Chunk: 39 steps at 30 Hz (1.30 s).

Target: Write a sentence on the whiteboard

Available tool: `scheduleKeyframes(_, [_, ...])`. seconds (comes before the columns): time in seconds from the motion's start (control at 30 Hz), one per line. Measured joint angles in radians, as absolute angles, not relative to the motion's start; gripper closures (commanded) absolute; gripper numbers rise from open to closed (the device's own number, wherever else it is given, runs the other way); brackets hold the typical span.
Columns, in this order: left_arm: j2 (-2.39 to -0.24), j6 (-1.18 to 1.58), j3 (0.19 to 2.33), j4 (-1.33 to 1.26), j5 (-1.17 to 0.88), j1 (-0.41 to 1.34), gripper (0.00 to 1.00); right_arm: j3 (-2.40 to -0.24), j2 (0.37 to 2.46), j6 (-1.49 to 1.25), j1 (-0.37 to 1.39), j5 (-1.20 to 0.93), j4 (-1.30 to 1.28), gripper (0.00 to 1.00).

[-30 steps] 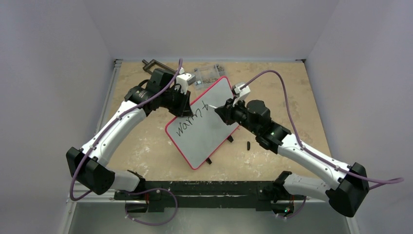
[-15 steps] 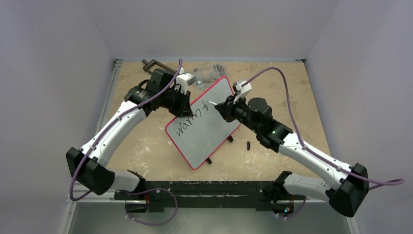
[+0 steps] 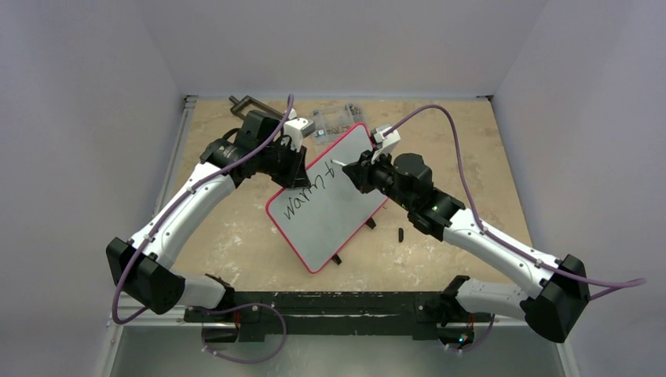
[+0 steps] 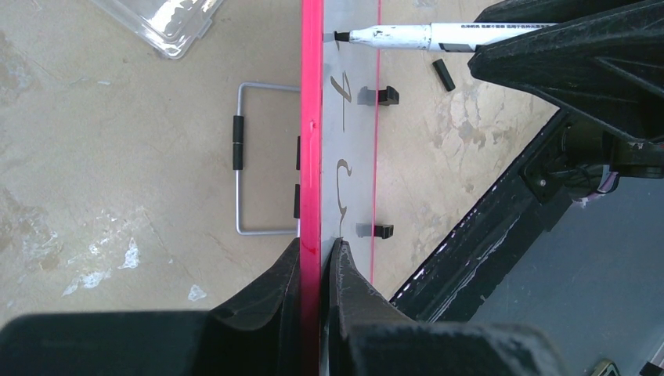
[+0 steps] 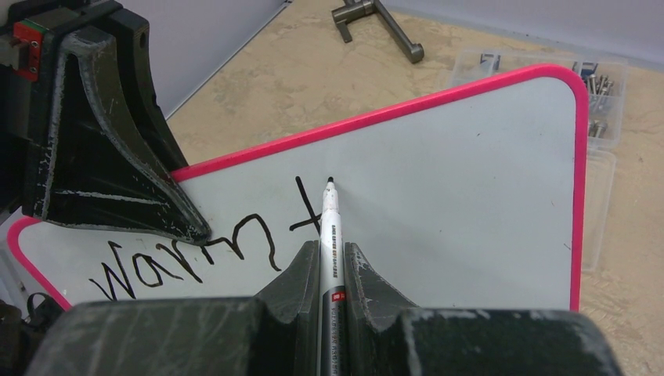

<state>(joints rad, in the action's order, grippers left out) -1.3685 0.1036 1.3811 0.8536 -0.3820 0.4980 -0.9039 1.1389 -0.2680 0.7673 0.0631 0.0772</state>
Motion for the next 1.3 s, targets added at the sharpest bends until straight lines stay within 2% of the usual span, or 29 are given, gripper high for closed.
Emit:
scheduleKeyframes(0.8, [-1.369,0.104,1.381,0.854,-0.381,0.498,1.00,-0.801,1.090,-0.270,0.767,0.061,0.084,1.00])
scheduleKeyframes(1.3, [-1.368,0.104,1.381,0.854,-0.381,0.498,1.00,-0.811,1.089,-0.270,0.767,0.058,0.059,1.00])
